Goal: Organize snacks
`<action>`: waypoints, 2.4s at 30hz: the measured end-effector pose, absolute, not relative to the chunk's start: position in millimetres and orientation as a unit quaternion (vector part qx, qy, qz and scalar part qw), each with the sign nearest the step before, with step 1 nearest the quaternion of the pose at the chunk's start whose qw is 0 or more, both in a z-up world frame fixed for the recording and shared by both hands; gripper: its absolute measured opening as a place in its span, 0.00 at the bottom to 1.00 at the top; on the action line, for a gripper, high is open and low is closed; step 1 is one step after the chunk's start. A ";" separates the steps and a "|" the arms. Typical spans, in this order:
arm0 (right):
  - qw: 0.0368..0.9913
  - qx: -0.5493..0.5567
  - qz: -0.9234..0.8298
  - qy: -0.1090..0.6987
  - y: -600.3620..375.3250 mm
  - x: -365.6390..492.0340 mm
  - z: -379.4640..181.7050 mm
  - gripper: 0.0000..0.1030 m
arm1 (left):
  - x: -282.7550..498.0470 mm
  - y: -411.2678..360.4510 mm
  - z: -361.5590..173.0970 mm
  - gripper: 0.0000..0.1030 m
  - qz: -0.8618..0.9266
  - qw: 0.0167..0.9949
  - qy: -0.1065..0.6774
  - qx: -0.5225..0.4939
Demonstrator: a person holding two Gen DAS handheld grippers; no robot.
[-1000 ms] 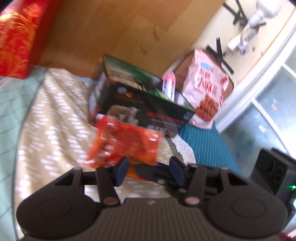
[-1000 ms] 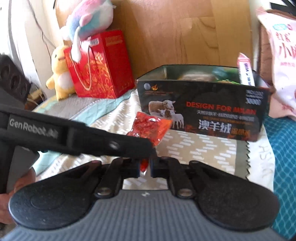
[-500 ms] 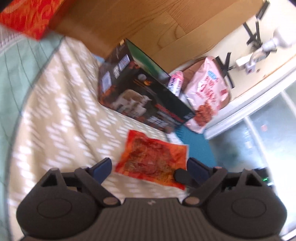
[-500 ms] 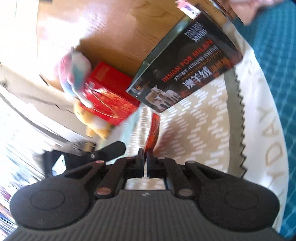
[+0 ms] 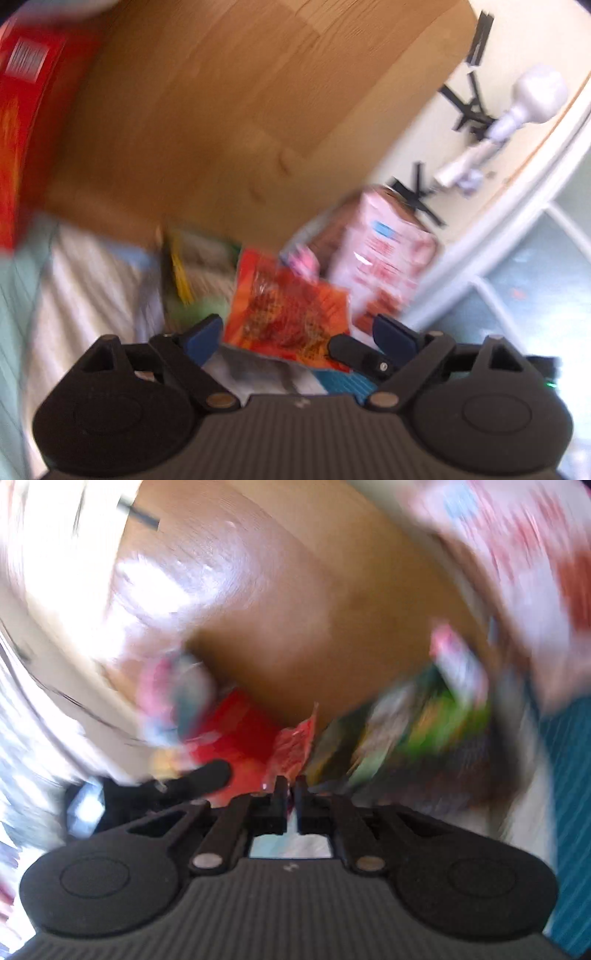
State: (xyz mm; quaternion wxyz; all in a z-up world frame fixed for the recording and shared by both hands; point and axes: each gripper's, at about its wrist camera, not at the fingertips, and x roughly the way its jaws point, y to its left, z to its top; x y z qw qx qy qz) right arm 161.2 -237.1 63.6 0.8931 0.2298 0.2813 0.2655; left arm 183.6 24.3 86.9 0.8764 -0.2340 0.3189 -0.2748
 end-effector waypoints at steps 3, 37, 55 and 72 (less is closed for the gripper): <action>0.936 0.106 0.205 0.266 -205.0 161.3 60.8 0.44 | 196.6 13.0 85.0 0.89 -0.231 0.892 0.332 -0.200; 0.926 0.162 0.118 0.320 -219.7 -52.4 22.3 0.82 | -24.0 -11.4 40.6 1.00 -0.048 0.951 0.305 0.033; 0.920 0.174 0.123 0.330 -219.8 -62.9 18.6 0.88 | -41.8 -16.7 41.8 1.00 -0.013 0.955 0.292 0.056; 0.922 0.189 0.103 0.321 -228.1 -66.8 17.0 0.90 | -45.1 -21.0 42.7 1.00 0.005 0.957 0.286 0.052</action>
